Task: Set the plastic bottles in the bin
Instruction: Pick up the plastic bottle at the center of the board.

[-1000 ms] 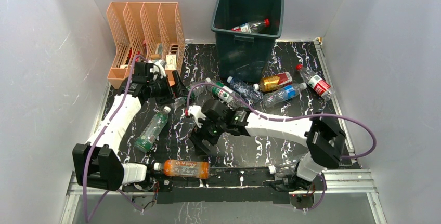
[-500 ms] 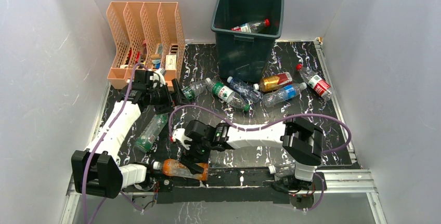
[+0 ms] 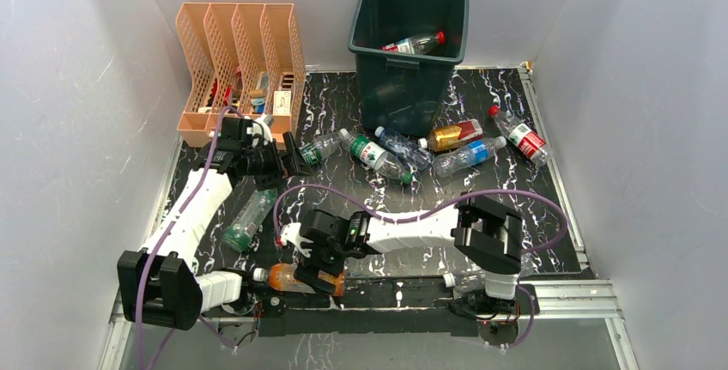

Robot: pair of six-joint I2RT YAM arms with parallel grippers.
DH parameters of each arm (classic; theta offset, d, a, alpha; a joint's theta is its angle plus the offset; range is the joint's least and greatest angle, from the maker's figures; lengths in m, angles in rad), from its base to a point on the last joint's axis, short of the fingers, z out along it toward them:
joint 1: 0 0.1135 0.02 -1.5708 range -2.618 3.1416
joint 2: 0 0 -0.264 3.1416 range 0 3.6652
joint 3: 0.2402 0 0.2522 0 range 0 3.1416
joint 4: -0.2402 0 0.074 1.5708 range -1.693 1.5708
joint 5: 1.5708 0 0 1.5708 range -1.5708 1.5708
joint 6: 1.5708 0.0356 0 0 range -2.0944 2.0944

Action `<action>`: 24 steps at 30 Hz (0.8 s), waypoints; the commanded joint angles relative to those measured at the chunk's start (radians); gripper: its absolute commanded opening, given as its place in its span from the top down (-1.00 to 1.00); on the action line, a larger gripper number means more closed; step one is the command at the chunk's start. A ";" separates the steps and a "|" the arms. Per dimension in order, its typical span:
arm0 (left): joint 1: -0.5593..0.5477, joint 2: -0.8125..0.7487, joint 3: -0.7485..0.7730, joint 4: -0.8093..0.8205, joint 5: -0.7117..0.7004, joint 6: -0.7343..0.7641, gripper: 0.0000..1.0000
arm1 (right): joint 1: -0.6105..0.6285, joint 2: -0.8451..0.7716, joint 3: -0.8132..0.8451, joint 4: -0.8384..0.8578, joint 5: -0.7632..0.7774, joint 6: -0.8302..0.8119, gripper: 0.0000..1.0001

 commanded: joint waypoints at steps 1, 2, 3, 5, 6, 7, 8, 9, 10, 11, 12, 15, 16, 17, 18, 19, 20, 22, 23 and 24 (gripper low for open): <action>0.005 -0.039 -0.007 -0.014 0.020 0.000 -0.96 | 0.014 0.009 0.022 0.016 0.021 -0.024 -0.96; 0.005 -0.040 -0.009 -0.014 0.020 -0.002 -0.96 | 0.016 0.012 0.022 0.017 0.024 -0.026 -0.96; 0.005 -0.041 -0.008 -0.013 0.019 -0.002 -0.96 | 0.018 0.016 0.021 0.017 0.026 -0.027 -0.95; 0.006 -0.038 -0.009 -0.012 0.021 -0.002 -0.96 | 0.018 0.026 0.025 0.017 0.026 -0.029 -0.90; 0.005 -0.037 -0.010 -0.012 0.021 -0.002 -0.96 | 0.018 0.031 0.026 0.018 0.024 -0.030 -0.86; 0.005 -0.036 -0.011 -0.011 0.020 -0.002 -0.96 | 0.018 0.038 0.028 0.018 0.021 -0.029 -0.80; 0.005 -0.036 -0.010 -0.011 0.020 -0.002 -0.96 | 0.018 0.044 0.030 0.017 0.018 -0.030 -0.72; 0.005 -0.036 -0.011 -0.009 0.021 -0.002 -0.96 | 0.018 0.051 0.033 0.015 0.018 -0.029 -0.62; 0.005 -0.034 -0.013 -0.008 0.021 -0.002 -0.96 | 0.018 0.055 0.034 0.014 0.019 -0.028 -0.56; 0.005 -0.033 -0.013 -0.006 0.021 -0.002 -0.96 | 0.018 0.056 0.034 0.014 0.023 -0.029 -0.46; 0.005 -0.030 -0.013 -0.006 0.023 -0.002 -0.96 | 0.018 0.051 0.031 0.012 0.035 -0.028 -0.34; 0.005 -0.024 -0.013 0.001 0.024 -0.002 -0.96 | 0.017 0.016 0.011 -0.016 0.097 -0.023 -0.07; 0.005 -0.022 -0.009 0.002 0.024 -0.002 -0.96 | 0.016 -0.020 -0.010 -0.023 0.131 -0.018 -0.02; 0.005 -0.020 -0.008 0.005 0.025 -0.003 -0.96 | 0.000 -0.073 -0.038 -0.025 0.146 0.000 0.01; 0.006 -0.017 -0.006 0.009 0.027 -0.004 -0.96 | -0.022 -0.102 -0.056 -0.026 0.144 0.015 0.01; 0.005 -0.011 -0.006 0.013 0.030 -0.004 -0.96 | -0.055 -0.165 -0.079 -0.026 0.138 0.030 0.02; 0.006 -0.005 0.000 0.015 0.030 -0.004 -0.96 | -0.110 -0.227 -0.110 -0.026 0.114 0.053 0.02; 0.005 0.007 0.021 0.012 0.032 0.002 -0.96 | -0.196 -0.331 -0.160 -0.046 0.114 0.086 0.03; 0.005 0.011 0.028 0.013 0.033 0.004 -0.96 | -0.242 -0.380 -0.172 -0.051 0.105 0.096 0.03; 0.005 0.013 0.031 0.011 0.032 0.005 -0.96 | -0.274 -0.411 -0.179 -0.050 0.100 0.103 0.03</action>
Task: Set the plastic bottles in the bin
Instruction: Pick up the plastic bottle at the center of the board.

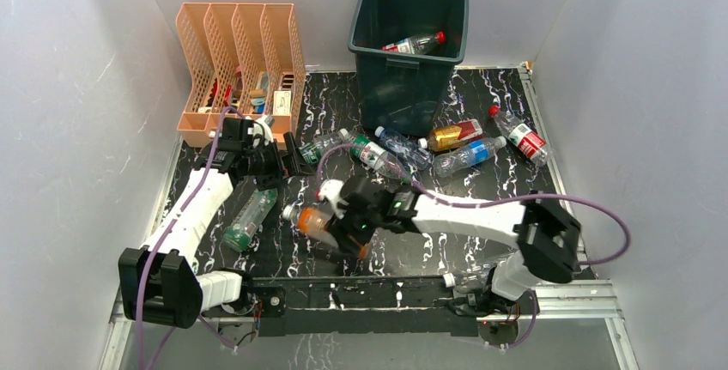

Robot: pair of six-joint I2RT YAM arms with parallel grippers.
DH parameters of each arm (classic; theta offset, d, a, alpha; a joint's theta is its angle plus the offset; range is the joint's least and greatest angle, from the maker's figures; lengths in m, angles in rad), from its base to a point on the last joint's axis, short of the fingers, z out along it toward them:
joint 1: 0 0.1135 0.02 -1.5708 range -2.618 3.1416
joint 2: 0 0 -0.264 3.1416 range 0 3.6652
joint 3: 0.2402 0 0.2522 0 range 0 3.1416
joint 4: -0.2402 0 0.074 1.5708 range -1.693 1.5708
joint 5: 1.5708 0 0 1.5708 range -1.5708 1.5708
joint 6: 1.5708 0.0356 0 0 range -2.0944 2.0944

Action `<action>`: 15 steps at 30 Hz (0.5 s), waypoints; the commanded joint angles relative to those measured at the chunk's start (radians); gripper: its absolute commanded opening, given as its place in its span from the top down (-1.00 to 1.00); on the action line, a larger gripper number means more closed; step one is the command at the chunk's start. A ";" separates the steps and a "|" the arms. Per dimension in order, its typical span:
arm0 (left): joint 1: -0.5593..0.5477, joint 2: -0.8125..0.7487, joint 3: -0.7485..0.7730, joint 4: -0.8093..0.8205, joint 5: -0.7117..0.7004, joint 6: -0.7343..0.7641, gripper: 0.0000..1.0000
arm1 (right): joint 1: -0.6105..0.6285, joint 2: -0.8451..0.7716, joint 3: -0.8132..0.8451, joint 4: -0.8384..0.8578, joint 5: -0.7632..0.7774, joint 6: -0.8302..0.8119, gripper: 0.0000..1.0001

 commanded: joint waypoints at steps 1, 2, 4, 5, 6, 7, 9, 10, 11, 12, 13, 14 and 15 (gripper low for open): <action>0.005 0.013 0.046 -0.012 0.029 0.007 -0.96 | -0.157 -0.191 -0.039 -0.003 -0.019 0.063 0.03; 0.005 0.014 0.046 -0.010 0.029 0.007 -0.96 | -0.190 -0.217 -0.034 -0.008 -0.026 0.065 0.03; 0.005 0.016 0.048 -0.008 0.032 0.006 -0.96 | -0.255 -0.250 -0.001 -0.032 -0.028 0.065 0.03; 0.005 0.017 0.048 -0.007 0.034 0.006 -0.96 | -0.280 -0.259 0.023 -0.047 -0.027 0.061 0.03; 0.005 0.015 0.047 -0.006 0.036 0.006 -0.96 | -0.299 -0.264 0.054 -0.057 -0.024 0.057 0.03; 0.005 0.015 0.046 -0.006 0.037 0.006 -0.96 | -0.315 -0.267 0.087 -0.065 -0.025 0.053 0.03; 0.005 0.015 0.041 -0.002 0.039 0.003 -0.96 | -0.348 -0.259 0.199 -0.083 -0.029 0.044 0.03; 0.005 0.015 0.037 0.003 0.042 0.002 -0.96 | -0.368 -0.251 0.255 -0.094 -0.034 0.039 0.02; 0.005 0.015 0.031 0.009 0.046 0.000 -0.96 | -0.391 -0.240 0.308 -0.098 -0.044 0.038 0.02; 0.005 0.017 0.028 0.012 0.049 -0.002 -0.96 | -0.416 -0.227 0.366 -0.101 -0.058 0.036 0.02; 0.005 0.018 0.026 0.014 0.049 -0.003 -0.96 | -0.440 -0.213 0.416 -0.100 -0.076 0.035 0.02; 0.005 0.019 0.024 0.014 0.050 -0.003 -0.96 | -0.462 -0.198 0.470 -0.096 -0.090 0.033 0.02; 0.005 0.018 0.022 0.015 0.050 -0.003 -0.96 | -0.477 -0.183 0.520 -0.090 -0.097 0.028 0.01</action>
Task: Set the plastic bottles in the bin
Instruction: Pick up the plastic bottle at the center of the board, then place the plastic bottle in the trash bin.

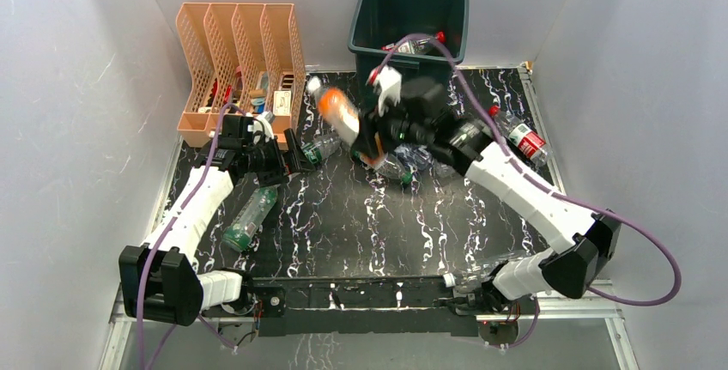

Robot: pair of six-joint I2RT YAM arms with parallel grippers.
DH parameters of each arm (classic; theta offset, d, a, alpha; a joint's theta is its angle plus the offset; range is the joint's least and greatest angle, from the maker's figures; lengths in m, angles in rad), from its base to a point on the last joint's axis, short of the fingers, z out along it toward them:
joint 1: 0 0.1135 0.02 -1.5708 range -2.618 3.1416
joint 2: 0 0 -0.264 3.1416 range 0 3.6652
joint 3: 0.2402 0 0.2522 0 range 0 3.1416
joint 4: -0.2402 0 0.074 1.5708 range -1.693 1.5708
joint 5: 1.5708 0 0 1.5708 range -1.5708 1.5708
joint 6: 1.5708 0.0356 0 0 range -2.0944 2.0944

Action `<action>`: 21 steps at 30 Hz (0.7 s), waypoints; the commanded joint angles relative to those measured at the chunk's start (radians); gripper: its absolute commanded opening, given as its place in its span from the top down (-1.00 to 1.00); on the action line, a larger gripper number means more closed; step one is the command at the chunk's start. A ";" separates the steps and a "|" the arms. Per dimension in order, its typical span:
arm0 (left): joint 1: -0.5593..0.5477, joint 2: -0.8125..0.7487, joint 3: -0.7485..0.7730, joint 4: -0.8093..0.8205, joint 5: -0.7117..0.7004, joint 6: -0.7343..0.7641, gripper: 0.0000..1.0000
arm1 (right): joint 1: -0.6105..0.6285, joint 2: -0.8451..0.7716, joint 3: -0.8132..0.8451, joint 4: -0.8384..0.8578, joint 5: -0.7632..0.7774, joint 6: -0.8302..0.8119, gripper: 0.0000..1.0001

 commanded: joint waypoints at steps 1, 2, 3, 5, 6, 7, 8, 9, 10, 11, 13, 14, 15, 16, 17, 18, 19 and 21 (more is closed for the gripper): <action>0.005 -0.001 -0.001 -0.003 0.030 -0.003 -0.96 | -0.088 0.038 0.255 0.058 -0.055 -0.020 0.01; 0.005 -0.003 -0.004 0.000 0.029 -0.004 -0.96 | -0.108 0.054 0.298 0.072 -0.061 -0.022 0.00; 0.005 -0.002 -0.006 0.003 0.030 -0.005 -0.96 | -0.132 0.074 0.335 0.089 -0.065 -0.023 -0.01; 0.005 0.002 -0.014 0.012 0.039 -0.012 -0.96 | -0.205 0.119 0.402 0.131 -0.080 -0.021 -0.01; 0.005 0.002 -0.018 0.019 0.042 -0.015 -0.96 | -0.238 0.152 0.427 0.159 -0.087 -0.017 -0.02; 0.005 0.002 -0.024 0.025 0.045 -0.018 -0.96 | -0.276 0.182 0.448 0.192 -0.107 -0.008 -0.02; 0.005 0.003 -0.028 0.029 0.047 -0.021 -0.96 | -0.318 0.218 0.476 0.220 -0.129 0.007 -0.03; 0.005 0.005 -0.032 0.031 0.048 -0.021 -0.96 | -0.357 0.255 0.510 0.242 -0.146 0.024 -0.03; 0.005 0.006 -0.034 0.032 0.049 -0.021 -0.96 | -0.392 0.297 0.549 0.264 -0.170 0.045 -0.03; 0.005 0.007 -0.035 0.030 0.049 -0.019 -0.97 | -0.431 0.342 0.605 0.285 -0.206 0.077 -0.03; 0.005 0.007 -0.038 0.031 0.050 -0.020 -0.96 | -0.487 0.443 0.709 0.295 -0.238 0.113 -0.03; 0.006 0.008 -0.039 0.032 0.050 -0.021 -0.96 | -0.515 0.481 0.757 0.302 -0.259 0.134 -0.03; 0.005 0.008 -0.042 0.034 0.052 -0.023 -0.96 | -0.538 0.515 0.797 0.313 -0.273 0.155 -0.03; 0.004 0.007 -0.046 0.038 0.054 -0.026 -0.96 | -0.557 0.540 0.826 0.329 -0.285 0.174 -0.04; 0.004 0.008 -0.048 0.040 0.056 -0.028 -0.96 | -0.574 0.568 0.857 0.339 -0.293 0.187 -0.05; 0.004 0.008 -0.050 0.042 0.057 -0.030 -0.96 | -0.587 0.594 0.887 0.341 -0.296 0.199 -0.07; 0.002 0.006 -0.051 0.043 0.057 -0.032 -0.96 | -0.599 0.621 0.923 0.335 -0.303 0.207 -0.09; 0.002 0.005 -0.058 0.047 0.059 -0.035 -0.96 | -0.618 0.680 0.996 0.290 -0.309 0.214 -0.13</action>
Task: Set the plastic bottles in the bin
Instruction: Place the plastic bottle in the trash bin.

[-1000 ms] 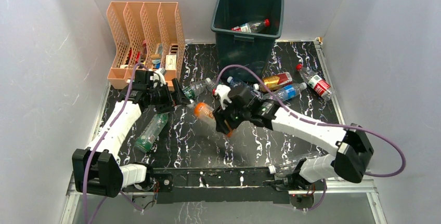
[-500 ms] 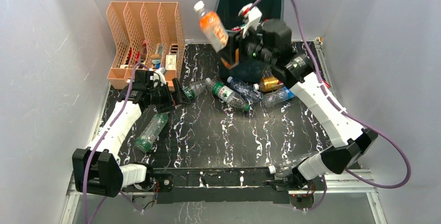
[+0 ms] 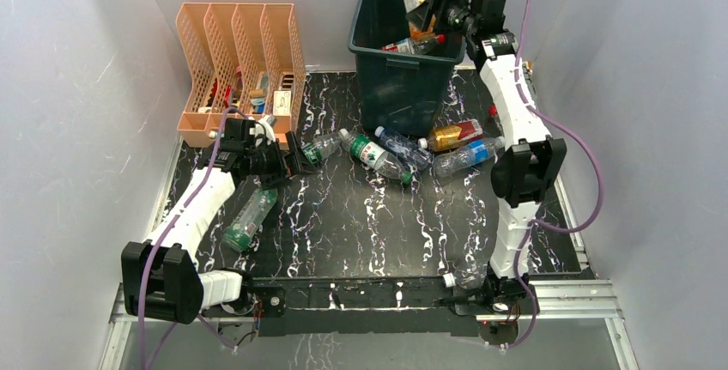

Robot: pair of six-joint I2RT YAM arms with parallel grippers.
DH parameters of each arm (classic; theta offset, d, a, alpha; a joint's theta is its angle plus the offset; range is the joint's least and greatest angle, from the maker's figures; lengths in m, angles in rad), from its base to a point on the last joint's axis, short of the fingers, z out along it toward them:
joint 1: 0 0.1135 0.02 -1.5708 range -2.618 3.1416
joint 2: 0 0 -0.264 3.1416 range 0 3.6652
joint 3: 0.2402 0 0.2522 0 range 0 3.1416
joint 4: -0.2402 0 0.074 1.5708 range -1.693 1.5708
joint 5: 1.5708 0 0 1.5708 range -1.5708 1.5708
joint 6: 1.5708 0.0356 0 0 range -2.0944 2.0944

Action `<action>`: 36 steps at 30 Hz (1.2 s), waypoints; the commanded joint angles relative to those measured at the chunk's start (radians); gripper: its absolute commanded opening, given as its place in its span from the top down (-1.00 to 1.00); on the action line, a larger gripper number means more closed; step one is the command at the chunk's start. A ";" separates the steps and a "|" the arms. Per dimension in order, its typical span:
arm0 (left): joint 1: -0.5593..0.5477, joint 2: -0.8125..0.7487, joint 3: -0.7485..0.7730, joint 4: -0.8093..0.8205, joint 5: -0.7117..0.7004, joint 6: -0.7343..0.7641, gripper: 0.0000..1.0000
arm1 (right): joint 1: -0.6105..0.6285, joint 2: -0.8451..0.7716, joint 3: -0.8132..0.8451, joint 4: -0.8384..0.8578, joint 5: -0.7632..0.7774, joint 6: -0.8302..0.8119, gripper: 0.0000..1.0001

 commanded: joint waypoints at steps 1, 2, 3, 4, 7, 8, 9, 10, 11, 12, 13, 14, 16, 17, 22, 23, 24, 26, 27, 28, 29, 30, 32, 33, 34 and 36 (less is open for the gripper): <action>0.002 -0.005 -0.019 0.006 0.030 -0.013 -0.96 | -0.027 0.054 0.177 0.031 -0.063 0.054 -0.21; 0.002 -0.006 -0.020 0.007 0.029 -0.013 -0.96 | -0.031 0.062 0.183 0.017 -0.063 0.049 -0.30; 0.002 -0.005 -0.020 0.006 0.028 -0.013 -0.96 | -0.031 0.061 0.176 0.004 -0.055 0.043 -0.48; 0.002 -0.004 -0.020 0.004 0.027 -0.012 -0.96 | -0.031 0.053 0.162 -0.007 -0.045 0.034 -0.67; 0.003 -0.003 -0.020 0.003 0.027 -0.011 -0.96 | -0.031 0.017 0.113 -0.027 -0.021 0.011 -0.95; 0.003 -0.001 -0.019 0.003 0.027 -0.011 -0.96 | -0.031 0.003 0.092 -0.029 -0.017 0.005 -0.96; 0.002 -0.002 -0.019 0.001 0.026 -0.011 -0.96 | -0.031 -0.011 0.082 -0.035 -0.011 -0.002 -0.96; 0.002 -0.002 -0.018 0.001 0.025 -0.011 -0.96 | -0.031 -0.024 0.077 -0.041 -0.010 -0.007 -0.96; 0.002 -0.003 -0.016 -0.001 0.026 -0.011 -0.96 | -0.030 -0.038 0.072 -0.048 -0.009 -0.009 -0.96; 0.000 -0.005 -0.016 -0.002 0.024 -0.011 -0.96 | -0.030 -0.057 0.062 -0.052 -0.009 -0.014 -0.96; 0.001 -0.007 -0.014 -0.004 0.023 -0.010 -0.96 | -0.028 -0.077 0.047 -0.053 -0.006 -0.019 -0.96; 0.001 -0.009 -0.014 -0.006 0.020 -0.010 -0.96 | -0.027 -0.105 0.027 -0.053 0.000 -0.024 -0.96; 0.001 -0.011 -0.014 -0.009 0.018 -0.008 -0.96 | -0.023 -0.163 -0.013 -0.052 0.008 -0.041 -0.96; 0.001 -0.012 -0.013 -0.012 0.018 -0.007 -0.96 | -0.022 -0.192 -0.028 -0.055 0.013 -0.048 -0.96; 0.001 -0.012 -0.015 -0.013 0.016 -0.004 -0.96 | -0.021 -0.333 -0.076 -0.080 0.011 -0.065 -0.96; 0.001 -0.012 -0.015 -0.013 0.016 -0.005 -0.96 | -0.019 -0.359 -0.105 -0.082 0.003 -0.058 -0.96; 0.000 -0.011 -0.016 -0.013 0.018 -0.005 -0.96 | -0.015 -0.384 -0.139 -0.077 -0.005 -0.050 -0.96; -0.003 -0.013 -0.021 -0.009 0.021 -0.006 -0.96 | 0.003 -0.448 -0.234 -0.051 -0.018 -0.040 -0.96; -0.003 -0.014 -0.026 -0.007 0.022 -0.007 -0.96 | 0.017 -0.477 -0.287 -0.039 -0.019 -0.037 -0.96; -0.004 -0.014 -0.030 -0.003 0.025 -0.008 -0.96 | 0.035 -0.504 -0.333 -0.031 -0.022 -0.037 -0.96; -0.006 -0.011 -0.038 0.005 0.030 -0.011 -0.97 | 0.057 -0.524 -0.373 -0.032 -0.020 -0.043 -0.96; -0.009 -0.009 -0.046 0.018 0.036 -0.017 -0.97 | 0.083 -0.543 -0.410 -0.038 -0.009 -0.051 -0.96; -0.023 0.004 -0.062 0.054 0.048 -0.034 -0.96 | 0.135 -0.570 -0.480 -0.049 0.007 -0.063 -0.96; -0.035 0.016 -0.066 0.072 0.050 -0.043 -0.96 | 0.162 -0.581 -0.518 -0.050 0.019 -0.065 -0.96; -0.047 0.031 -0.072 0.094 0.050 -0.053 -0.96 | 0.190 -0.592 -0.562 -0.042 0.029 -0.060 -0.96; -0.072 0.070 -0.087 0.150 0.059 -0.079 -0.96 | 0.237 -0.613 -0.660 -0.012 0.051 -0.052 -0.96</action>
